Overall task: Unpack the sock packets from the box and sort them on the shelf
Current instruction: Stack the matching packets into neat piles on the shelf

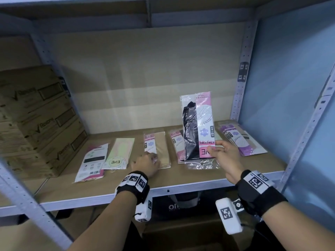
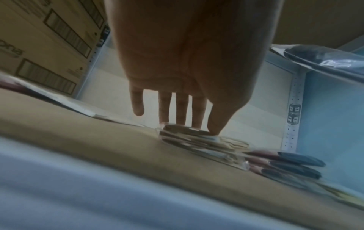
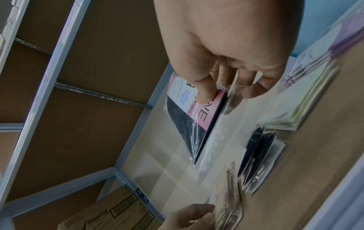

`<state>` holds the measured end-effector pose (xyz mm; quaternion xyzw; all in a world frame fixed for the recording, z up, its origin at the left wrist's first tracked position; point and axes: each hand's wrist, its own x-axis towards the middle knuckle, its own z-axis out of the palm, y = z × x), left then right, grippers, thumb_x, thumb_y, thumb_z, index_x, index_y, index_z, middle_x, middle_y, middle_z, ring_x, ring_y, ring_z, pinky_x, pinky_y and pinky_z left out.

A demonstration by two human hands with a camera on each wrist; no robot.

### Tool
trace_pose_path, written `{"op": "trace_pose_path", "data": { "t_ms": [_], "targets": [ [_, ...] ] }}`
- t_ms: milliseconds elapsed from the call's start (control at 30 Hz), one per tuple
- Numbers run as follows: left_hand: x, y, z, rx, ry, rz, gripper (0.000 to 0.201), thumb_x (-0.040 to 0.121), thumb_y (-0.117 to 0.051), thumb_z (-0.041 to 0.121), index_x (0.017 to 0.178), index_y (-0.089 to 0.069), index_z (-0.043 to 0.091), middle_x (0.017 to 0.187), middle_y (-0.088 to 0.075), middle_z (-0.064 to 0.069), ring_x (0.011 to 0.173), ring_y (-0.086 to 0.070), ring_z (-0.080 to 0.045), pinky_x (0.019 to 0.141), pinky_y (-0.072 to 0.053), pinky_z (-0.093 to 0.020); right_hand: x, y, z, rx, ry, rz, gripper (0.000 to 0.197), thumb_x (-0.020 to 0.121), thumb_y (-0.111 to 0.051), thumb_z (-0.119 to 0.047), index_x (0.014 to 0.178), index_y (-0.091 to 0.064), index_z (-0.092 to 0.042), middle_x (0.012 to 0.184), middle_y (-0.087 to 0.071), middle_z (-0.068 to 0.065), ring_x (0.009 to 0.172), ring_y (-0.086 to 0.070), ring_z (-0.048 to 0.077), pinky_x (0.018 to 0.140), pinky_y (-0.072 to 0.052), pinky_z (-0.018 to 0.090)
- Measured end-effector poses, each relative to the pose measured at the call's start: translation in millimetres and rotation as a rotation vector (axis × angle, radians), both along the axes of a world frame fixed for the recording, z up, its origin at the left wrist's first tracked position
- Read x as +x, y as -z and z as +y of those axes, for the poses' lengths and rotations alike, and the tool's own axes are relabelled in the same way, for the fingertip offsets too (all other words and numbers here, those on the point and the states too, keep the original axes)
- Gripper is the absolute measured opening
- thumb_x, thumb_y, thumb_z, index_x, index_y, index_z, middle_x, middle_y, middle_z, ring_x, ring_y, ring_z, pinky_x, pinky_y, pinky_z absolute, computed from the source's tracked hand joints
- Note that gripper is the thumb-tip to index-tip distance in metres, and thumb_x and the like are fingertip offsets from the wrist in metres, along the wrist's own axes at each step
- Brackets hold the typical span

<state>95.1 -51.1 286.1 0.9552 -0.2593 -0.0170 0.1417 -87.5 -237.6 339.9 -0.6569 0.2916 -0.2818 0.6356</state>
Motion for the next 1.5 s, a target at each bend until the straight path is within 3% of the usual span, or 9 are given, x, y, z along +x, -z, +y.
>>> {"op": "trace_pose_path", "data": {
  "t_ms": [133, 233, 400, 533, 667, 867, 1100, 1333, 1500],
  "targets": [
    [-0.2, -7.4, 1.0, -0.049, -0.012, 0.038, 0.033, 0.090, -0.050, 0.038, 0.121, -0.058, 0.030, 0.127, -0.059, 0.000, 0.119, -0.052, -0.024, 0.105, -0.032, -0.045, 0.3, 1.6, 1.7, 0.012, -0.001, 0.002, 0.027, 0.085, -0.069, -0.010, 0.108, -0.058, -0.018, 0.088, -0.064, -0.003, 0.085, -0.060, 0.008, 0.088, -0.043, 0.034],
    [-8.9, -16.3, -2.9, -0.380, -0.022, -0.067, 0.025, 0.089, -0.054, 0.035, 0.111, -0.062, 0.027, 0.118, -0.061, 0.004, 0.113, -0.055, -0.021, 0.101, -0.038, -0.040, 0.7, 1.9, 2.8, 0.012, -0.001, -0.011, 0.026, 0.085, -0.069, -0.009, 0.107, -0.058, -0.017, 0.085, -0.063, -0.003, 0.083, -0.060, 0.008, 0.086, -0.042, 0.032],
    [-50.2, -39.4, -26.3, -0.789, 0.186, 0.236, 0.023, 0.091, -0.060, 0.037, 0.103, -0.062, 0.018, 0.093, -0.064, 0.008, 0.088, -0.060, -0.009, 0.071, -0.043, -0.009, 5.2, 5.2, 8.4, 0.013, -0.011, -0.019, 0.025, 0.085, -0.069, -0.008, 0.105, -0.057, -0.017, 0.085, -0.063, -0.003, 0.082, -0.060, 0.011, 0.082, -0.043, 0.031],
    [-69.6, -42.4, -42.0, -0.823, 0.218, 0.371, 0.031, 0.086, -0.067, 0.033, 0.108, -0.052, 0.018, 0.092, -0.060, 0.004, 0.089, -0.059, -0.013, 0.084, -0.048, -0.025, 8.8, 10.3, 12.8, 0.025, -0.019, -0.015, 0.023, 0.085, -0.069, -0.011, 0.104, -0.058, -0.017, 0.090, -0.063, -0.003, 0.087, -0.060, 0.014, 0.070, -0.043, 0.026],
    [-68.6, -43.1, -43.1, -0.920, 0.148, 0.435, 0.033, 0.083, -0.073, 0.019, 0.107, -0.052, 0.011, 0.070, -0.051, 0.006, 0.070, -0.053, -0.009, 0.075, -0.046, -0.026, 6.6, 11.5, 11.7, -0.041, -0.044, 0.007, 0.028, 0.084, -0.071, -0.016, 0.109, -0.059, -0.016, 0.098, -0.065, 0.000, 0.088, -0.061, 0.010, 0.067, -0.044, 0.021],
    [-23.8, -86.8, -18.4, -0.599, 0.168, 0.088, 0.020, 0.078, -0.075, 0.015, 0.097, -0.069, 0.018, 0.070, -0.061, 0.005, 0.067, -0.058, -0.015, 0.066, -0.045, -0.026, 8.4, 0.6, -8.7, -0.510, 0.122, 0.073, 0.045, 0.081, -0.073, -0.023, 0.121, -0.054, -0.021, 0.117, -0.058, -0.004, 0.099, -0.058, 0.014, 0.092, -0.050, 0.037],
    [-19.1, -119.9, -3.1, -0.071, 0.305, -0.346, 0.021, 0.083, -0.065, 0.017, 0.095, -0.070, 0.033, 0.094, -0.069, 0.007, 0.092, -0.061, -0.019, 0.080, -0.044, -0.032, 7.6, -20.7, -16.0, -1.305, 0.010, 0.267, 0.059, 0.084, -0.066, -0.034, 0.138, -0.044, -0.024, 0.140, -0.042, -0.001, 0.130, -0.032, 0.021, 0.109, -0.027, 0.045],
    [-23.1, -109.7, -4.3, -0.116, 0.320, -0.310, 0.027, 0.080, -0.065, 0.012, 0.093, -0.072, 0.035, 0.091, -0.071, 0.007, 0.090, -0.063, -0.020, 0.079, -0.049, -0.032, 6.9, -11.7, -6.0, -0.900, -0.359, 0.343, 0.022, 0.093, -0.056, -0.030, 0.111, -0.067, -0.021, 0.105, -0.069, -0.004, 0.096, -0.062, 0.012, 0.085, -0.049, 0.029],
    [-19.8, -112.0, -2.9, -0.176, 0.319, -0.272, 0.028, 0.083, -0.067, 0.013, 0.101, -0.072, 0.034, 0.099, -0.071, 0.007, 0.096, -0.063, -0.019, 0.085, -0.049, -0.032, 8.0, -6.0, -5.2, -0.842, -0.342, 0.308, 0.017, 0.088, -0.064, -0.032, 0.102, -0.067, -0.023, 0.096, -0.070, -0.001, 0.089, -0.065, 0.016, 0.080, -0.053, 0.036]
  ]
}}
